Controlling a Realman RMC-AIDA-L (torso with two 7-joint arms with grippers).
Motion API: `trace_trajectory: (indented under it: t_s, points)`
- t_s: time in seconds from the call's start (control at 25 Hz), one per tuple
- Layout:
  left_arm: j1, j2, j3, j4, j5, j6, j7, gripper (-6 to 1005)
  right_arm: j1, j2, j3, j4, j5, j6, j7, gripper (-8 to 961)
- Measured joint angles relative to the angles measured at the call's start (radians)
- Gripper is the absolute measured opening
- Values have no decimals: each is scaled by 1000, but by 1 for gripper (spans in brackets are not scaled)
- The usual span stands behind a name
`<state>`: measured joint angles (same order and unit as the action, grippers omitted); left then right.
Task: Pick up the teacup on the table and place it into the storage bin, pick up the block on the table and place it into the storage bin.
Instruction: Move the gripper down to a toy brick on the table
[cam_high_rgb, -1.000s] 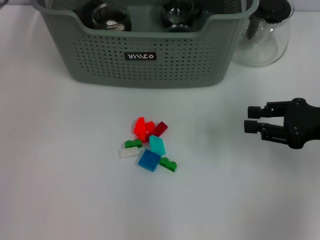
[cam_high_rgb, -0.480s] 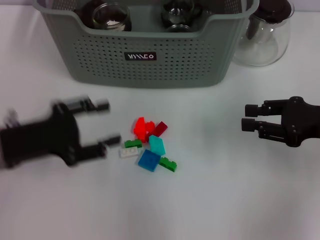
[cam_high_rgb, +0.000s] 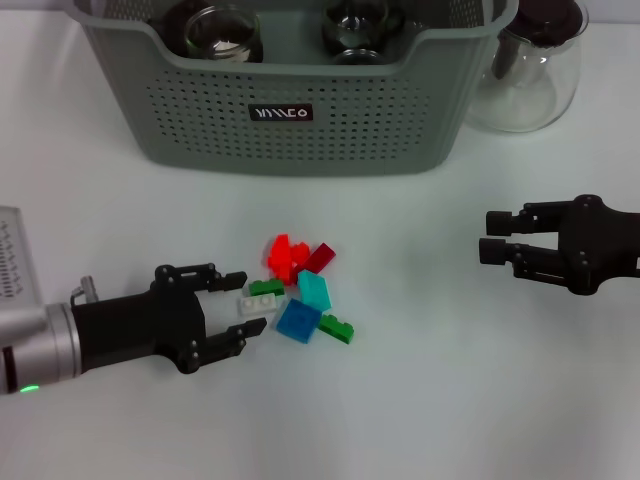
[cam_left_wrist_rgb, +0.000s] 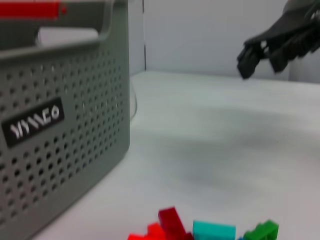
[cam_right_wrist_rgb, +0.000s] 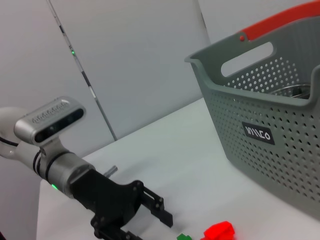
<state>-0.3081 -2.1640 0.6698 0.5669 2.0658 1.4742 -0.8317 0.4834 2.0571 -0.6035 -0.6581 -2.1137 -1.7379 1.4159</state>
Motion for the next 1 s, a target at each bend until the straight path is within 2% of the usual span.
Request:
trace_trajectory:
  t_s: [0.36, 1.0]
  points:
    - [-21, -4, 9, -51, 15, -84, 4, 439, -1, -1, 1, 0, 0, 1, 0, 425]
    - [-23, -6, 2, -56, 22, -101, 5, 383, -3, -1, -2, 2, 0, 6, 0, 424]
